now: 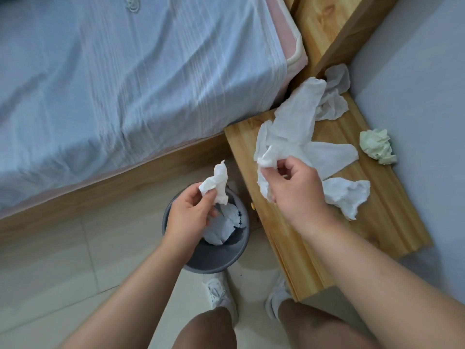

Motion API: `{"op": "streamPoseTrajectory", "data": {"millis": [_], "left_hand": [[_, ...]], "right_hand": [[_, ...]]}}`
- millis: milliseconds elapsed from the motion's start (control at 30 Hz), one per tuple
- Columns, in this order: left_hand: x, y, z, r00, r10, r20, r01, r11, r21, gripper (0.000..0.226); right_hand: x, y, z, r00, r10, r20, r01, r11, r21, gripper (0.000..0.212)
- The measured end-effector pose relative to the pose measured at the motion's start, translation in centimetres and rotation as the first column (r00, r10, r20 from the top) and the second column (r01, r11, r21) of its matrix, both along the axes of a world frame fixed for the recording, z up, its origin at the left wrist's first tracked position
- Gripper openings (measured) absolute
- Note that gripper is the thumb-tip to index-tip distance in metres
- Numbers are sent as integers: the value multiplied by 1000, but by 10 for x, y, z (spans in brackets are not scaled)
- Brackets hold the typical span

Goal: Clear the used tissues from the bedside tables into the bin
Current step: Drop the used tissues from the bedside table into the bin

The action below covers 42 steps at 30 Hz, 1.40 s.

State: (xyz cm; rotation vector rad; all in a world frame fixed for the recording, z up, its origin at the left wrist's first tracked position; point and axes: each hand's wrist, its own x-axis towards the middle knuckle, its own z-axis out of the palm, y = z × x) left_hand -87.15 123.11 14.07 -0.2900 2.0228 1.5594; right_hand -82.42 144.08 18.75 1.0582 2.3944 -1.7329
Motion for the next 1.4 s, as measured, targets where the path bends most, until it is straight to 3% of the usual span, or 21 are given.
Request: {"op": "streamPoseTrajectory", "data": {"millis": [133,300,333,400,467,567,633,700,800,900,1000,1067,1167,1267,1400], "left_hand": [[23,-57,-30,990,57,133,-35,986,-164,13],[53,-97,-68,974,-26,227,104,934,-343,17],[56,-100,-74,968,-32,250,122,928,-352,17],[57,-102,-82,956,-49,290,155,922,-354,15],[56,-99,-85,944,-60,324,177,921,-348,26],[49,-88,-81,927,-88,365,233,897,-376,61],[41,-73,-71,926,-141,350,283,872,-399,54],[31,-49,-56,940,-199,276,299,869,-394,31],[16,1,-24,945,-317,79,324,880,-348,14],[5,60,7,866,-491,-93,421,817,-395,15],[-1,117,25,694,-675,-251,487,697,-526,24],[-2,149,27,509,-792,-337,479,586,-653,37],[-4,185,22,343,-895,-285,449,423,-787,63],[-8,200,11,346,-924,-162,432,310,-847,73],[-14,193,-1,374,-910,-177,436,341,-833,41]], "right_hand": [[6,-65,-37,967,67,245,-36,991,-128,20],[23,-109,-95,825,263,501,-193,963,-187,17],[26,-113,-103,815,264,516,-162,958,-235,21],[29,-117,-113,799,245,548,-66,943,-326,49],[30,-117,-116,792,245,559,-35,933,-359,67],[33,-109,-103,806,289,517,-115,933,-342,59],[35,-94,-86,832,309,461,-146,924,-354,50],[39,-66,-62,883,295,365,-164,922,-350,42],[49,-6,-24,946,200,254,-165,975,-150,25],[69,60,-1,972,-40,233,2,987,162,17],[85,107,-2,954,-141,265,56,950,306,28],[91,122,-10,950,-97,296,-4,947,323,45],[95,127,-24,939,31,343,-183,888,421,70],[99,121,-41,884,162,438,-399,750,527,83],[112,113,-57,901,182,393,-407,670,621,55]]}}
